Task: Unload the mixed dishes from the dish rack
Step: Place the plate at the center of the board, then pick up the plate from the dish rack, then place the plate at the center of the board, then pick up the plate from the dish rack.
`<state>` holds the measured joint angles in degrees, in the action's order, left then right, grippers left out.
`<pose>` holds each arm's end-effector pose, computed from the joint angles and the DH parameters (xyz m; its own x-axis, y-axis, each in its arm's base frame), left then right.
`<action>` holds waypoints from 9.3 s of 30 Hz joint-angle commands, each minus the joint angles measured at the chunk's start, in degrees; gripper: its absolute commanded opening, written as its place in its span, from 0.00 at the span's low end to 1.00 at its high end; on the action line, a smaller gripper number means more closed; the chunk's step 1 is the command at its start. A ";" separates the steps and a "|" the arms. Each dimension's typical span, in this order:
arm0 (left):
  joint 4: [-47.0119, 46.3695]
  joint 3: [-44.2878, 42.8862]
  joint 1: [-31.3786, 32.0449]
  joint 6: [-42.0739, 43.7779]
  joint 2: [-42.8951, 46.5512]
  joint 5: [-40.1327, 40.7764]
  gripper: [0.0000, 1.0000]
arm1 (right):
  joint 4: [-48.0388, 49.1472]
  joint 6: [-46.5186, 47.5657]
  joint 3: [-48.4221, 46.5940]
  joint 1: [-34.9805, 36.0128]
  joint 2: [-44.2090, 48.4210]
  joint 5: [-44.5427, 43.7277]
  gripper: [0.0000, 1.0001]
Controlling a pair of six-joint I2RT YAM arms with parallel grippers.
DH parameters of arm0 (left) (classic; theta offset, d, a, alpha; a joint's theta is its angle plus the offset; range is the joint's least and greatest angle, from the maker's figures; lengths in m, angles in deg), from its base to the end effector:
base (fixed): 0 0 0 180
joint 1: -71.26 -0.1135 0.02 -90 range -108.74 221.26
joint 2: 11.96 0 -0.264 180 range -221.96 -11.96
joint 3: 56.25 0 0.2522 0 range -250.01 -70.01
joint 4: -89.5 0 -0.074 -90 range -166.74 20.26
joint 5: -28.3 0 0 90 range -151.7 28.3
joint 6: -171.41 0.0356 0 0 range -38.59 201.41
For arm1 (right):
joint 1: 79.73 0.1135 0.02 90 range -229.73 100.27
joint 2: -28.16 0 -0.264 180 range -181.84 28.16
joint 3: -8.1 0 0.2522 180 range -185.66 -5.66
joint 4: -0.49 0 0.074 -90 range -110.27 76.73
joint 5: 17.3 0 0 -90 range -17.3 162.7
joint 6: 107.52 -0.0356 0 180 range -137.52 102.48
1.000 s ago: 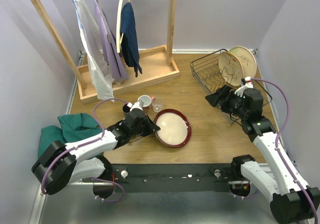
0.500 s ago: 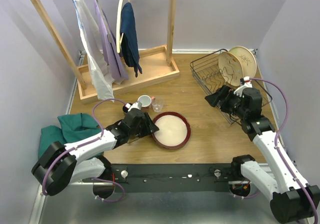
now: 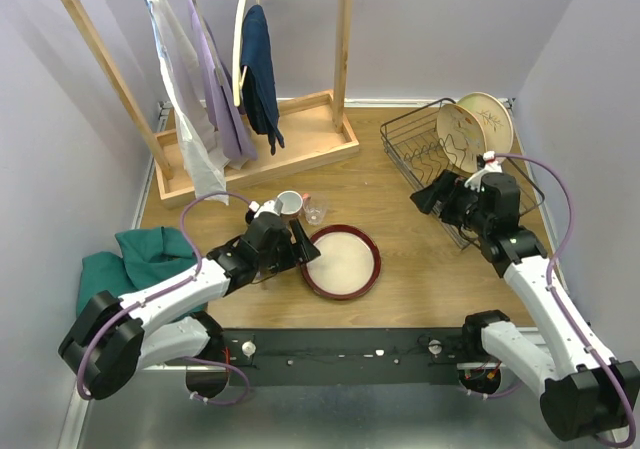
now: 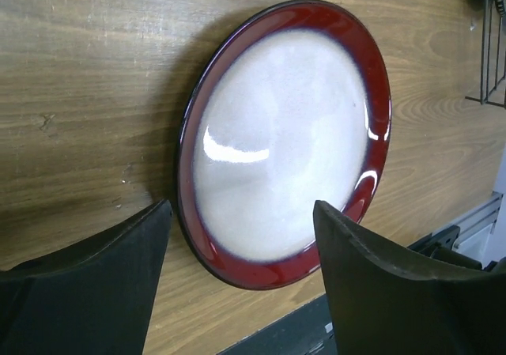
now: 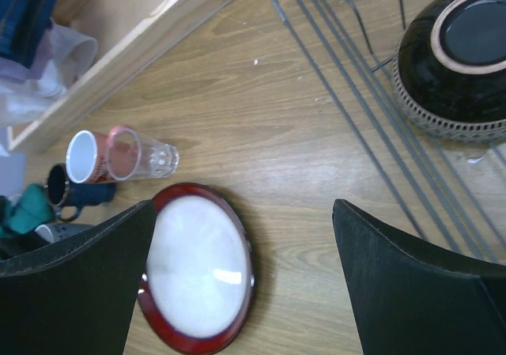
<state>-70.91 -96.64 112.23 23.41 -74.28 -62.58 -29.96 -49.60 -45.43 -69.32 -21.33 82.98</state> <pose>0.1607 -0.1403 0.1804 -0.8286 -0.4035 -0.3881 -0.0724 0.7647 -0.6403 0.1933 0.0420 0.2835 -0.5486 0.4305 -0.7167 -0.0515 0.8382 0.5429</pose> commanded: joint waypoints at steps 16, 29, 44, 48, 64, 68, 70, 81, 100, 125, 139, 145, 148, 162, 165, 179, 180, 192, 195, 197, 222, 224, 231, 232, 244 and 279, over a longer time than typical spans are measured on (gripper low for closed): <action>17.37 -15.02 0.25 16.50 9.50 8.25 0.91 | -6.78 15.99 -16.21 0.04 -12.11 -20.73 1.00; 23.44 -13.10 -2.12 26.26 24.87 19.78 0.99 | -1.52 26.79 -29.13 -4.96 -29.16 -36.56 1.00; 18.88 -6.59 -2.39 36.20 38.33 28.48 0.99 | 2.37 46.04 -44.51 -8.04 -48.67 -32.08 0.80; 18.52 -6.50 -2.56 36.29 37.98 28.13 0.99 | 1.83 47.89 -47.32 -8.22 -52.80 -32.43 0.70; 16.33 -5.80 -5.46 37.26 36.66 24.00 0.99 | 1.39 58.00 -50.06 -8.30 -56.77 -32.35 0.11; 16.15 -5.80 -6.25 37.52 36.31 23.21 0.99 | 1.74 59.76 -50.23 -8.22 -55.27 -31.38 0.06; 15.97 -5.71 -6.34 37.61 36.40 22.86 0.99 | 2.10 60.29 -50.49 -8.22 -54.48 -31.47 0.05; 15.71 -5.62 -6.87 37.78 36.13 22.15 0.99 | 3.33 62.49 -53.40 -8.22 -49.91 -30.06 0.04; 15.36 -5.45 -7.05 37.87 36.40 21.36 0.99 | 3.24 59.94 -50.58 -8.22 -40.69 -27.69 0.01; 15.27 -5.62 -7.13 37.25 34.64 19.78 0.99 | -0.54 20.57 -31.34 -8.22 -18.62 14.03 0.01; 12.28 -5.27 -7.13 39.54 31.92 19.96 0.99 | 0.77 6.50 -11.84 -5.23 -18.62 33.48 0.01; 11.84 -5.18 -7.22 39.72 31.04 19.87 0.99 | 7.80 -0.44 -2.08 -1.19 -20.37 34.98 0.01; 11.58 -5.01 -7.22 39.63 31.04 19.87 0.99 | 11.32 -3.34 0.21 1.79 -21.69 34.80 0.01; 11.58 -5.18 -7.48 39.80 30.51 19.43 0.99 | 13.88 -5.11 2.94 9.44 -29.52 30.32 0.02; 11.58 -5.18 -7.57 39.80 30.42 19.34 0.99 | 13.70 -4.84 3.21 10.59 -30.66 29.80 0.04; 11.67 -5.27 -7.57 39.98 29.54 18.90 0.99 | 5.97 -0.27 1.36 12.44 -32.77 24.79 0.40; 11.67 -5.27 -7.66 39.98 29.54 18.99 0.99 | 4.14 0.25 0.49 12.61 -32.77 23.83 0.43; 11.93 -5.54 -7.84 40.16 28.49 18.55 0.99 | -6.51 5.27 -5.76 13.14 -32.42 18.02 0.73; 11.84 -5.54 -8.01 40.24 28.40 18.46 0.99 | -8.09 5.97 -6.90 13.49 -32.86 16.97 0.76; 11.84 -5.62 -8.01 40.24 28.31 18.38 0.99 | -8.62 6.24 -7.34 13.75 -33.21 16.61 0.78; 12.10 -6.06 -8.63 40.33 27.87 17.23 0.99 | -24.35 19.41 -32.64 15.87 -38.04 -14.48 0.91; 12.10 -6.15 -8.54 40.33 28.22 17.23 0.99 | -25.06 24.24 -36.86 14.99 -39.18 -18.53 0.93; 12.02 -6.24 -8.80 40.33 29.01 16.79 0.99 | -22.44 35.23 -47.50 2.54 -42.26 -21.46 0.95; 12.02 -6.24 -8.72 40.33 29.10 16.62 0.99 | -21.47 36.02 -48.38 0.68 -42.44 -19.18 0.95; 11.58 -5.98 -9.07 40.77 29.81 15.39 0.99 | -13.64 37.53 -59.37 -22.88 -50.25 1.81 0.93; 10.96 -6.06 -10.65 42.09 24.71 11.61 0.99 | -11.52 43.59 -65.44 -31.86 -64.15 25.14 0.14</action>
<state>-58.72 -102.32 102.22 64.61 -49.37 -49.03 -40.93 -2.30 -108.58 -100.86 -86.95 106.43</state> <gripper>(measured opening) 0.990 0.241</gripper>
